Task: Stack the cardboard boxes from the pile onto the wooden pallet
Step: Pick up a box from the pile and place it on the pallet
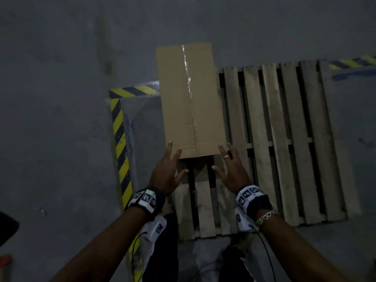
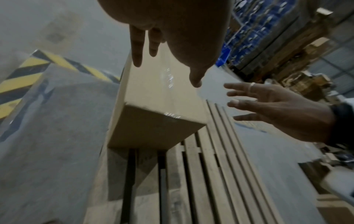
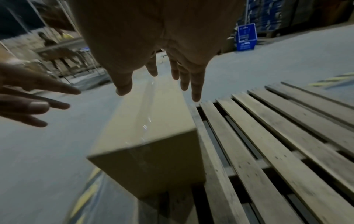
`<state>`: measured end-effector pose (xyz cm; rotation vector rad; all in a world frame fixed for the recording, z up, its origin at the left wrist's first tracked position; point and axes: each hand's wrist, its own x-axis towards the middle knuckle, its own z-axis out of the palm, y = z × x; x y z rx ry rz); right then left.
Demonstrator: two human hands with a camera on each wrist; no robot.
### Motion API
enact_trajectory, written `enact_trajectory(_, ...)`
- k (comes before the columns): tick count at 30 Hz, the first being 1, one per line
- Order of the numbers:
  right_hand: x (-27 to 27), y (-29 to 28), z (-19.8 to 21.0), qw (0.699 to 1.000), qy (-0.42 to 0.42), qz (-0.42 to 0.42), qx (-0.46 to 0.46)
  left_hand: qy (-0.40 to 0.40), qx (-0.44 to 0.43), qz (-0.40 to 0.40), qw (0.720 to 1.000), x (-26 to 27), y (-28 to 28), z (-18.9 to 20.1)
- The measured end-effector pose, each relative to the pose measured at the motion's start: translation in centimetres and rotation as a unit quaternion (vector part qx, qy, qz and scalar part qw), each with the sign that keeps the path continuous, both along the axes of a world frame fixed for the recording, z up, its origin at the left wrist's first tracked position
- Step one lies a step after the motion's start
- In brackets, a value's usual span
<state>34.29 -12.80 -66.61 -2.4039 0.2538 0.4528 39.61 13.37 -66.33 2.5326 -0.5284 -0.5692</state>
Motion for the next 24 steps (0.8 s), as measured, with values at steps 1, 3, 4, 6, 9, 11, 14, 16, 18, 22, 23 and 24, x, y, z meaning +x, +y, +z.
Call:
enact_trajectory(1,-0.1,0.2,1.4,1.000,-0.002,0.006,-0.002,-0.001,-0.004,-0.002,1.000,-0.3,-0.1,1.8)
enact_trajectory(3,-0.5,0.7,4.7,1.000,-0.011,0.011,-0.005,-0.003,-0.004,-0.006,1.000,-0.6,-0.3,5.8)
enact_trajectory(4,-0.7,1.0,6.5,1.000,-0.017,0.009,0.000,-0.004,-0.006,-0.005,1.000,-0.8,-0.5,7.9)
enact_trajectory(6,-1.2,1.5,10.2,0.999,-0.036,0.004,0.023,-0.006,-0.030,-0.007,1.000,-0.8,-0.7,12.1)
enact_trajectory(9,-1.0,1.9,16.8,0.997,-0.076,0.013,0.020,-0.038,-0.063,-0.038,0.997,-0.1,-1.6,18.9)
enact_trajectory(11,-1.1,2.1,21.0,0.995,-0.096,0.010,0.020,-0.059,-0.074,-0.069,0.993,0.1,-2.3,23.5)
enact_trajectory(14,-1.1,1.8,26.8,0.991,-0.137,0.002,0.012,-0.086,-0.095,-0.104,0.986,0.3,-3.7,29.3)
enact_trajectory(16,-1.6,1.4,30.2,0.987,-0.157,-0.020,0.013,-0.096,-0.120,-0.118,0.981,0.0,-4.7,32.8)
enact_trajectory(18,-2.9,0.5,33.5,0.981,-0.186,-0.052,0.035,-0.110,-0.168,-0.118,0.973,-0.5,-5.9,36.1)
enact_trajectory(22,-7.2,-2.0,39.8,0.950,-0.247,-0.170,0.090,-0.115,-0.277,-0.109,0.948,-2.2,-9.7,43.7)
enact_trajectory(23,-8.7,-2.8,41.1,0.938,-0.259,-0.206,0.106,-0.113,-0.291,-0.124,0.942,-2.8,-11.0,45.4)
enact_trajectory(24,-10.5,-3.6,42.3,0.926,-0.271,-0.238,0.116,-0.103,-0.305,-0.143,0.936,-3.6,-12.4,47.0)
